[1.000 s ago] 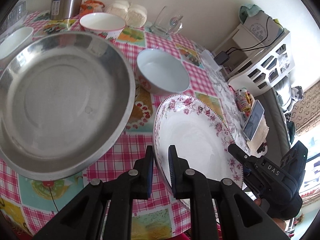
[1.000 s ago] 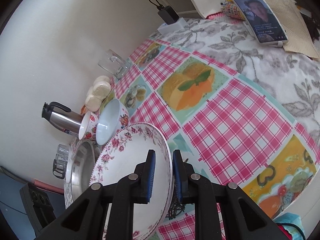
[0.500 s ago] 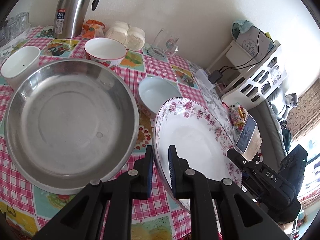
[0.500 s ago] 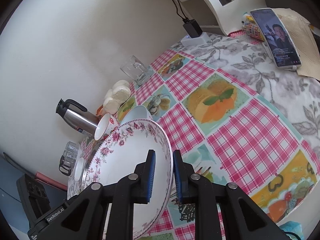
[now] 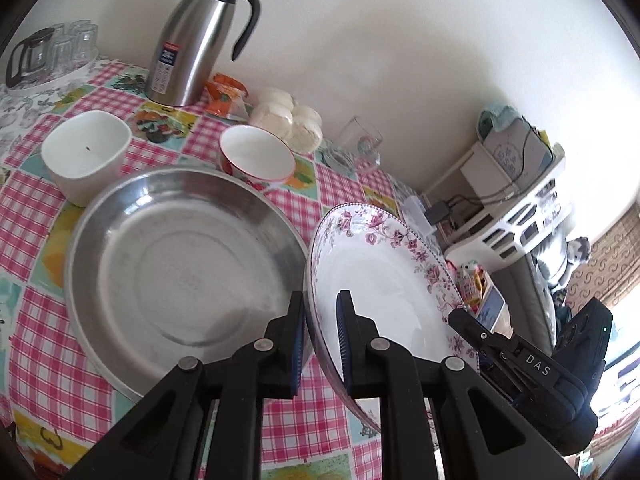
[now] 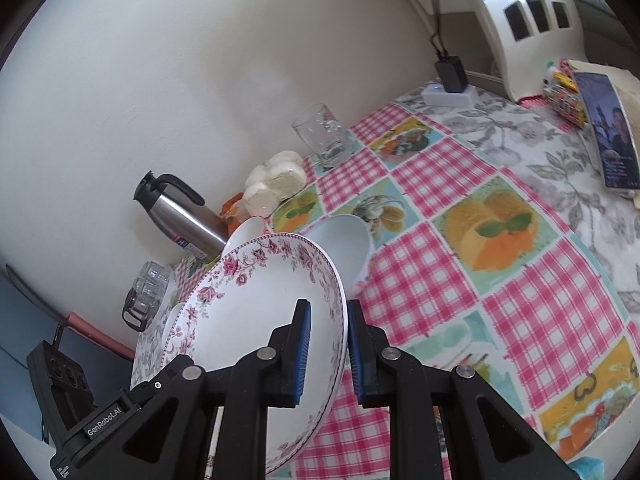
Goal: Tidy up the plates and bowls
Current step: 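Lift the pink-floral plate with the right tool toward the steel basin, then lower the pink-floral plate into the steel basin with the right tool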
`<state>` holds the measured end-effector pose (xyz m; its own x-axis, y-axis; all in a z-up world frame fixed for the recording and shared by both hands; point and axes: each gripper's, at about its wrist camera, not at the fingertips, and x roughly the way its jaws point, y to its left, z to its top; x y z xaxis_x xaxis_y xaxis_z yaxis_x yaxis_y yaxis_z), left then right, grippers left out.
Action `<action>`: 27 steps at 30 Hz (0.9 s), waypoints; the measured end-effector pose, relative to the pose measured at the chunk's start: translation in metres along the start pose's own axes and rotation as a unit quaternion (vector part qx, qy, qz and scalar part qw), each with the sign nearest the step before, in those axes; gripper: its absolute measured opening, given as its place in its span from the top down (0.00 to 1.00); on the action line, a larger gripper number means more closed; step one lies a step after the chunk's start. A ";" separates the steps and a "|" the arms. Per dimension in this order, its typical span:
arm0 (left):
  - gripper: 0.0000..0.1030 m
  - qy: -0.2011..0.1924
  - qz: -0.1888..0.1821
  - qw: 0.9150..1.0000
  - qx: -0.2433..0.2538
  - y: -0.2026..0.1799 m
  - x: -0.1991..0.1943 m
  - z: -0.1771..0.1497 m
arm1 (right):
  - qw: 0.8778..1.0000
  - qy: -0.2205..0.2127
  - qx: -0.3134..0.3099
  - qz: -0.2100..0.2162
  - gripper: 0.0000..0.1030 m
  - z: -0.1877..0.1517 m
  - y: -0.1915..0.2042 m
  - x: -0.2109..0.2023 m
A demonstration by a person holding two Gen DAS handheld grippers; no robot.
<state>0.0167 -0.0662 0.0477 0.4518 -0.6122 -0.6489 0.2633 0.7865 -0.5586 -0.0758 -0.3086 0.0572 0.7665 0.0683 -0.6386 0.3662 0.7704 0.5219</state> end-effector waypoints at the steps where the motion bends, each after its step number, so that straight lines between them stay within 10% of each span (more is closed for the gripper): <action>1: 0.86 -0.004 0.002 1.000 -0.006 0.005 -0.002 0.002 | 1.000 0.001 -0.004 0.002 0.81 0.001 0.006 0.003; 27: 0.86 -0.052 0.052 0.990 -0.116 0.115 -0.035 0.032 | 0.993 0.064 -0.081 0.055 0.81 -0.008 0.122 0.089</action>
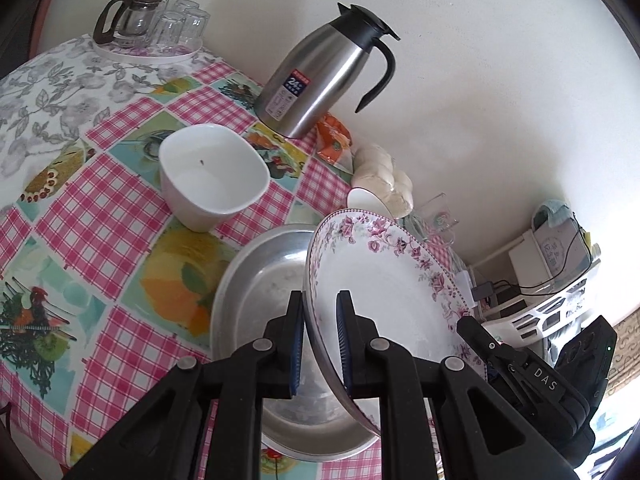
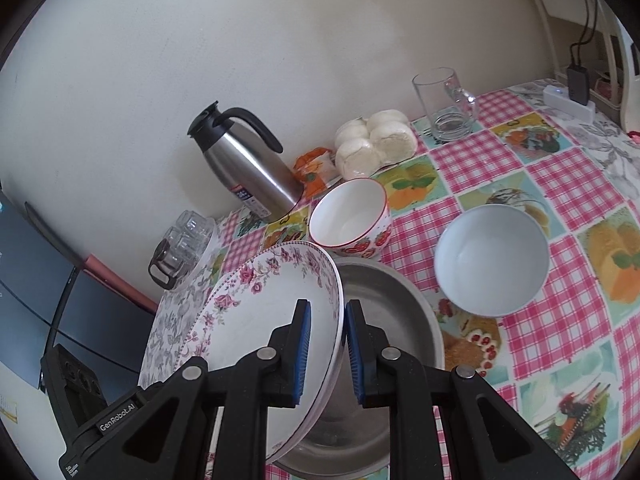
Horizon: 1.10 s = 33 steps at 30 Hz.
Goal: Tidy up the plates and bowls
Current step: 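Lower the pink-floral plate into the steel basin with the right tool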
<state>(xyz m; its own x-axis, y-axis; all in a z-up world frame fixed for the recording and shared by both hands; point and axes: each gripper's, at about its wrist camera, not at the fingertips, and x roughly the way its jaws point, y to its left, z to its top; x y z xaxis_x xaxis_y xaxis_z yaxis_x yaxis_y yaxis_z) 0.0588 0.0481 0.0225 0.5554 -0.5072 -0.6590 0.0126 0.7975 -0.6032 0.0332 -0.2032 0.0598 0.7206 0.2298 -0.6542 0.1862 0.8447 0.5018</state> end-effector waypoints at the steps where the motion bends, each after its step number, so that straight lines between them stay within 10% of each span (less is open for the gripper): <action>1: 0.86 0.000 0.003 1.000 0.000 0.001 0.000 0.001 | 1.000 0.002 -0.001 0.000 0.81 0.000 0.001 0.002; 33: 0.86 0.104 0.081 0.991 0.001 0.025 0.069 -0.018 | 0.993 0.099 0.038 -0.049 0.81 -0.033 -0.054 0.073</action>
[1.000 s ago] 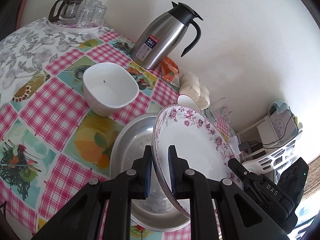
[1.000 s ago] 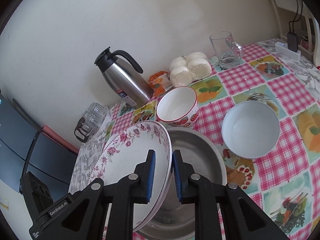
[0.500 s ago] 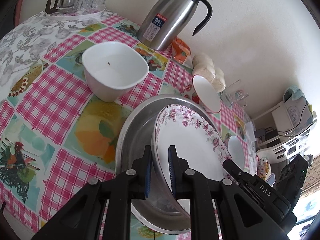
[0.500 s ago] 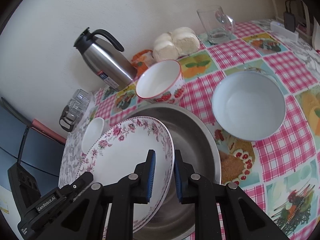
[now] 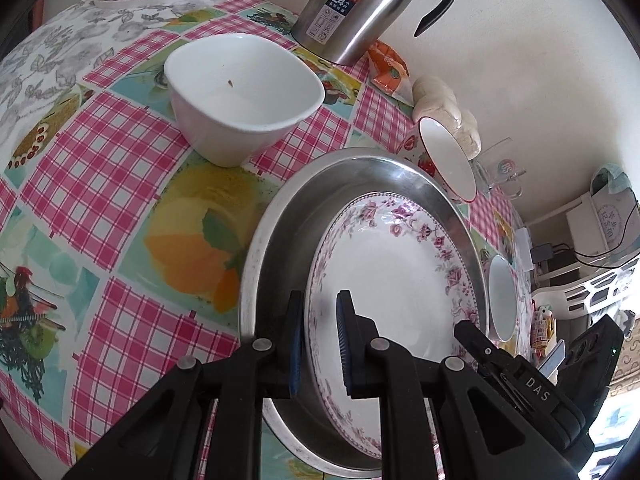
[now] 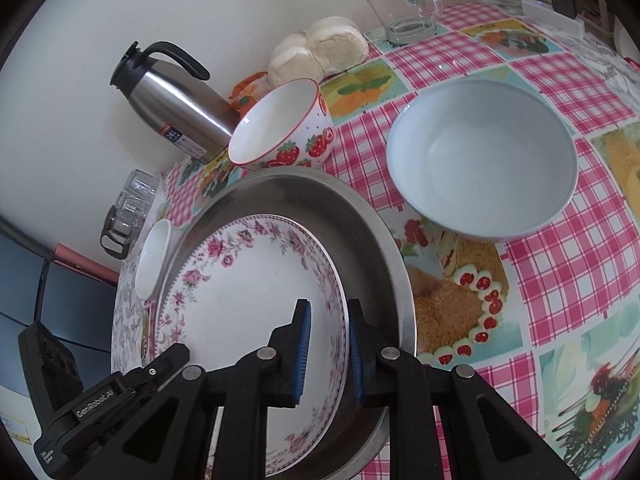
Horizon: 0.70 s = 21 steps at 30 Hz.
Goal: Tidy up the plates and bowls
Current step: 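Lower the pink-floral plate into the steel basin with the right tool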
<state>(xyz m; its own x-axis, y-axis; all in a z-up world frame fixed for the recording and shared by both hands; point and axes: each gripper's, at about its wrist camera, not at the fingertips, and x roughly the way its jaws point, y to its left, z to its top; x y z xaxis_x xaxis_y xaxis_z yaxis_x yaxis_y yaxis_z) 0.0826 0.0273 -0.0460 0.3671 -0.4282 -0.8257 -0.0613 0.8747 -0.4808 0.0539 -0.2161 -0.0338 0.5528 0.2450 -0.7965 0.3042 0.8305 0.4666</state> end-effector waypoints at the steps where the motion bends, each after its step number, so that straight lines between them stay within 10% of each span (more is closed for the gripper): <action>1: 0.86 -0.001 -0.001 1.000 0.000 0.000 0.000 0.000 | 1.000 -0.001 -0.006 -0.005 0.81 -0.001 0.002 0.000; 21: 0.83 -0.008 0.004 1.000 0.010 -0.008 0.014 0.012 | 0.998 -0.026 -0.041 -0.035 0.81 0.001 0.008 0.001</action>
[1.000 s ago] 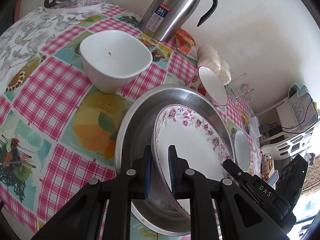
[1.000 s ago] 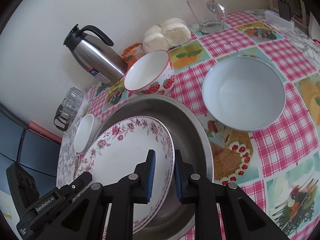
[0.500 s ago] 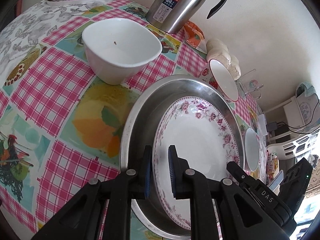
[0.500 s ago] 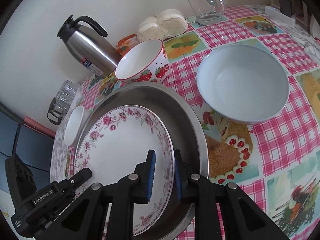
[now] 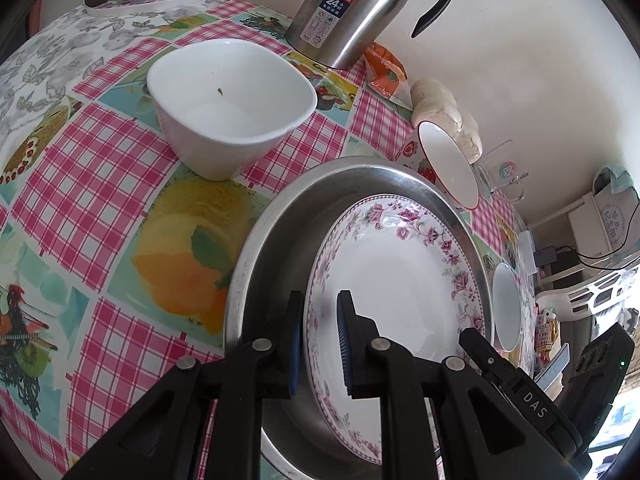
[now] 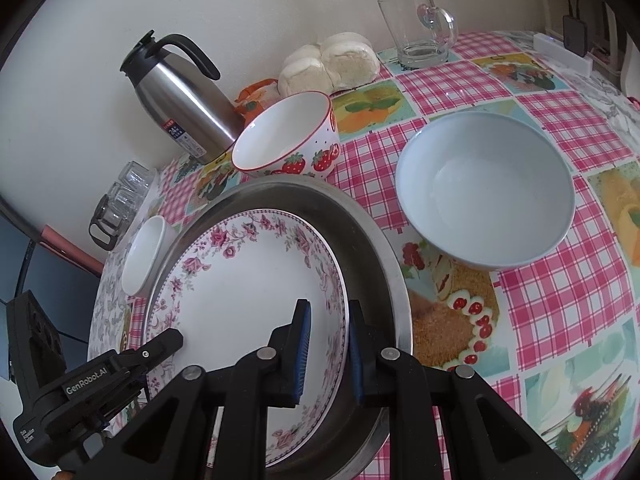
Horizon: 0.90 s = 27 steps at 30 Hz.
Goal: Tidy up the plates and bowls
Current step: 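Lower the pink-floral plate into the steel basin with the right tool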
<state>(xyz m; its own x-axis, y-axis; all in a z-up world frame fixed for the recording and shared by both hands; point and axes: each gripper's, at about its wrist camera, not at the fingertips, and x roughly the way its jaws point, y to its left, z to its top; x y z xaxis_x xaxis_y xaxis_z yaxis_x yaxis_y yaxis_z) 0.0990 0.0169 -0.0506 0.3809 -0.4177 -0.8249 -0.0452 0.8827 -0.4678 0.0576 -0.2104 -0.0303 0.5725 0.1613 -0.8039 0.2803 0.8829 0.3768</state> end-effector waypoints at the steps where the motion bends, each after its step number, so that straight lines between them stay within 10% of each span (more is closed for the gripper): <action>1: 0.83 0.000 0.000 1.000 0.000 0.000 0.000 0.000 | 1.000 -0.001 -0.002 -0.003 0.82 0.000 0.000 0.000; 27: 0.83 0.011 0.005 1.000 -0.026 0.013 -0.012 -0.005 | 1.000 0.011 -0.008 0.003 0.81 -0.003 0.000 -0.001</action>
<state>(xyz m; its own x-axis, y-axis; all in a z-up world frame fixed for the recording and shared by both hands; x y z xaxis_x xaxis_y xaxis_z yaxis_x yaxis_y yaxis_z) 0.0894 0.0328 -0.0480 0.3597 -0.4135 -0.8364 -0.0973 0.8749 -0.4744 0.0551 -0.2097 -0.0309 0.5562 0.1759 -0.8122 0.2646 0.8890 0.3737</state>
